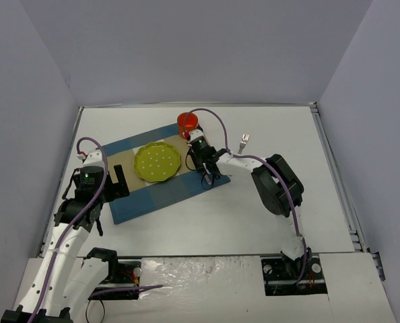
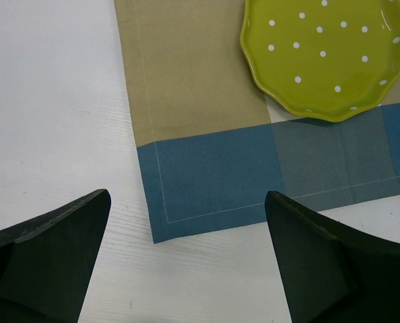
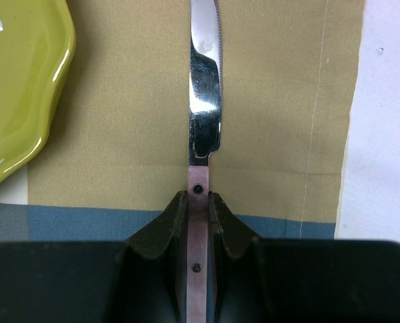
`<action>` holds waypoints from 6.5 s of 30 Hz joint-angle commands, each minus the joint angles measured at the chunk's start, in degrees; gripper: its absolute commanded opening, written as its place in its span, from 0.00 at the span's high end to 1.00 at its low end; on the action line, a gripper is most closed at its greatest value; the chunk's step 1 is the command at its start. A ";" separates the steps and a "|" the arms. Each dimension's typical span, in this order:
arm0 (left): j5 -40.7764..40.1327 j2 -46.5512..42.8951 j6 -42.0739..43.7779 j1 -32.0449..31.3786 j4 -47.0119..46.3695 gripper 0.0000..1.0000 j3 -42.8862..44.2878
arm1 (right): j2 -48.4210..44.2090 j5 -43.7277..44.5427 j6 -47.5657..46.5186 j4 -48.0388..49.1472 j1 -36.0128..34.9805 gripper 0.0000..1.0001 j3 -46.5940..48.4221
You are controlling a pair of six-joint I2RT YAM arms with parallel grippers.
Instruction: Set the dinner table for one person
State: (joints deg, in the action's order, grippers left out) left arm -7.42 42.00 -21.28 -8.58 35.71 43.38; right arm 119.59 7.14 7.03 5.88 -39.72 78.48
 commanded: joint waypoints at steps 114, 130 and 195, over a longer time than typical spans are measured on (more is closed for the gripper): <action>7.33 34.38 -27.06 -34.66 -44.94 0.60 10.98 | -25.77 -0.50 33.10 -10.10 0.04 1.00 4.66; 9.60 34.64 -28.89 -34.75 -47.05 0.74 8.94 | -26.51 -0.83 34.28 -9.13 0.02 1.00 2.92; 14.71 6.21 -43.40 8.01 -58.71 1.00 -32.33 | -51.68 -19.44 14.68 -15.72 14.76 0.00 -14.94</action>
State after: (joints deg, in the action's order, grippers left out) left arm 4.65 47.02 -64.70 -1.88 -14.94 10.18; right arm 69.17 -9.32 23.38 -12.24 -25.47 63.45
